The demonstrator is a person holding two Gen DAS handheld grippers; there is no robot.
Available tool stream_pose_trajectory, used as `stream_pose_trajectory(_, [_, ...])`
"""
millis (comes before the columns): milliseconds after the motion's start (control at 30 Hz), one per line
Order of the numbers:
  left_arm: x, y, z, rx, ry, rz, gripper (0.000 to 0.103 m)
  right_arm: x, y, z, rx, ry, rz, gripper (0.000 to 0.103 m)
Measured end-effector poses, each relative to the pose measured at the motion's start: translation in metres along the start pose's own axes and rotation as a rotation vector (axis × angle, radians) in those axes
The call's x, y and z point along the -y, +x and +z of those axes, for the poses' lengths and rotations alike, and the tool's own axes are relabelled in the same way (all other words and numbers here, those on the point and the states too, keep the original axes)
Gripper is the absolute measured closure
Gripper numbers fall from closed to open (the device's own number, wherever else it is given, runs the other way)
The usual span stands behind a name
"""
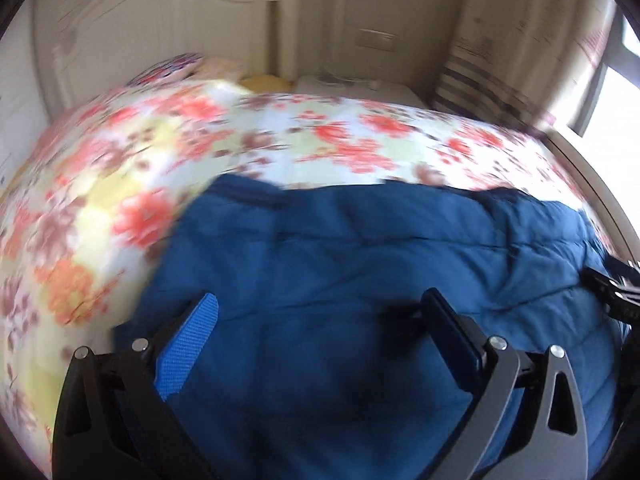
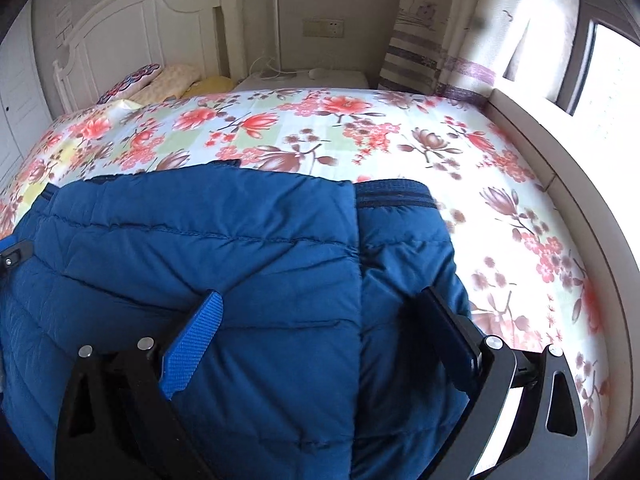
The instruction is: Fold large clothes
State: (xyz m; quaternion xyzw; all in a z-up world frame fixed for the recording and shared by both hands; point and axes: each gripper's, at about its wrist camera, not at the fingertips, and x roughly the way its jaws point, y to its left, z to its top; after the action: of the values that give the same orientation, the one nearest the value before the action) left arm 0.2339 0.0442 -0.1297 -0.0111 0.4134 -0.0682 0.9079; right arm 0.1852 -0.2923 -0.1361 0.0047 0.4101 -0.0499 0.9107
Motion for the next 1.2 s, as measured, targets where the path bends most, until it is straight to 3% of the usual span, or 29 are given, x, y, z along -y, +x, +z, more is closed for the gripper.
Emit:
stream_pose_trajectory(100, [-0.032, 0.005, -0.002, -0.033, -0.085, -0.047, 0.003, -0.003, 0.004, 0.001, -0.01, -0.013, -0.015, 0.009])
stream_pose_trajectory(167, [-0.029, 0.006, -0.001, -0.035, -0.07, -0.028, 0.003, -0.004, 0.004, 0.002, -0.012, -0.019, -0.021, 0.009])
stream_pose_trajectory(300, [-0.009, -0.015, -0.003, 0.046, 0.003, 0.074, 0.003, -0.012, -0.018, -0.001, 0.071, -0.036, -0.054, 0.01])
stream_pose_trajectory(400, [0.01, -0.045, -0.012, 0.104, 0.05, 0.006, 0.003, -0.038, -0.048, -0.006, 0.132, -0.119, 0.017, 0.01])
stream_pose_trajectory(500, [0.043, -0.06, -0.022, 0.139, 0.147, -0.034, 0.002, -0.08, -0.06, -0.017, 0.125, -0.259, 0.071, 0.008])
stream_pose_trajectory(567, [0.068, -0.049, -0.032, 0.122, 0.241, -0.009, 0.002, -0.117, -0.052, -0.034, 0.07, -0.399, 0.061, 0.008])
stream_pose_trajectory(633, [0.083, -0.02, -0.041, 0.058, 0.307, 0.044, 0.002, -0.134, -0.044, -0.044, 0.093, -0.461, 0.005, 0.008])
stream_pose_trajectory(800, [0.063, -0.013, -0.036, 0.021, 0.216, -0.048, 0.002, -0.101, -0.028, -0.034, 0.031, -0.276, 0.169, 0.007])
stream_pose_trajectory(933, [0.046, -0.031, -0.039, 0.052, 0.184, -0.003, 0.002, -0.081, -0.035, -0.034, 0.056, -0.228, 0.135, 0.007])
stream_pose_trajectory(1033, [0.007, -0.05, -0.039, 0.095, 0.104, 0.058, 0.002, -0.051, -0.044, -0.037, 0.079, -0.162, 0.092, 0.007])
stream_pose_trajectory(1100, [-0.025, -0.049, -0.042, 0.077, 0.035, 0.101, 0.002, -0.021, -0.04, -0.04, 0.07, -0.087, 0.063, 0.007])
stream_pose_trajectory(1200, [-0.058, -0.035, -0.046, 0.008, -0.079, -0.009, 0.002, 0.007, -0.03, -0.044, 0.043, 0.012, 0.109, 0.006])
